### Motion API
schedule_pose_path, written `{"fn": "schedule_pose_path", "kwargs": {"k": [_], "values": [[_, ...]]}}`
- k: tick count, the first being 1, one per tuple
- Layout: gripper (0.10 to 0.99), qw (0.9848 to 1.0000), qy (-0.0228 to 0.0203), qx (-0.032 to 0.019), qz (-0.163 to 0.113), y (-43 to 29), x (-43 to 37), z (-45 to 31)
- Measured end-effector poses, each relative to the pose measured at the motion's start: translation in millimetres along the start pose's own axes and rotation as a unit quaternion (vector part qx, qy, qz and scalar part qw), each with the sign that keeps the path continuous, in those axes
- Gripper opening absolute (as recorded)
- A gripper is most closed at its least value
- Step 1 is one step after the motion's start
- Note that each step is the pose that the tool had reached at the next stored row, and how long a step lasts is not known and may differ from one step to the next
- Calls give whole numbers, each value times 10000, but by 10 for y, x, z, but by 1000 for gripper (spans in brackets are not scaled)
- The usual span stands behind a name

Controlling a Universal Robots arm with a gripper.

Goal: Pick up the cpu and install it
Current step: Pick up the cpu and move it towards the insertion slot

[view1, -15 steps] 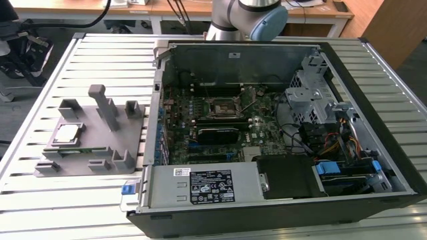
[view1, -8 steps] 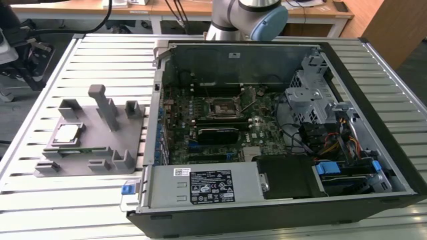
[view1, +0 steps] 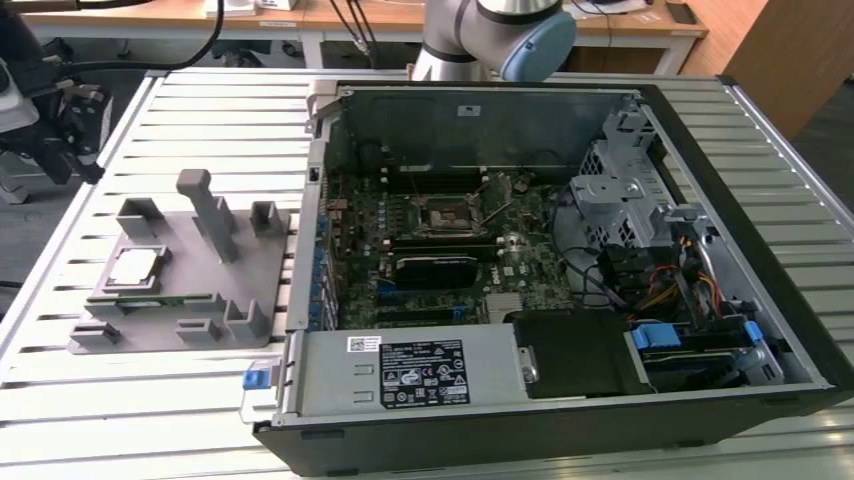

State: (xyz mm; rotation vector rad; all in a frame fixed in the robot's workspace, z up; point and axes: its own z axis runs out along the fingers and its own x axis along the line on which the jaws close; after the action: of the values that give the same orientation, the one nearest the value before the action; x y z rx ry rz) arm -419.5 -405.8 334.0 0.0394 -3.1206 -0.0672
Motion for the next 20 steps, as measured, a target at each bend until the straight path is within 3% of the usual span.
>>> {"fn": "schedule_pose_path", "kwargs": {"k": [2,3,5,8,9,20], "values": [[408,10000,-5,0,10,-1,2,32],[408,10000,-5,0,28,-2,4,50],[525,10000,-7,-1,63,-3,9,88],[584,10000,-8,-1,89,-5,10,141],[647,9999,-8,-1,102,-5,13,159],[647,9999,-10,-1,120,-13,45,361]]}}
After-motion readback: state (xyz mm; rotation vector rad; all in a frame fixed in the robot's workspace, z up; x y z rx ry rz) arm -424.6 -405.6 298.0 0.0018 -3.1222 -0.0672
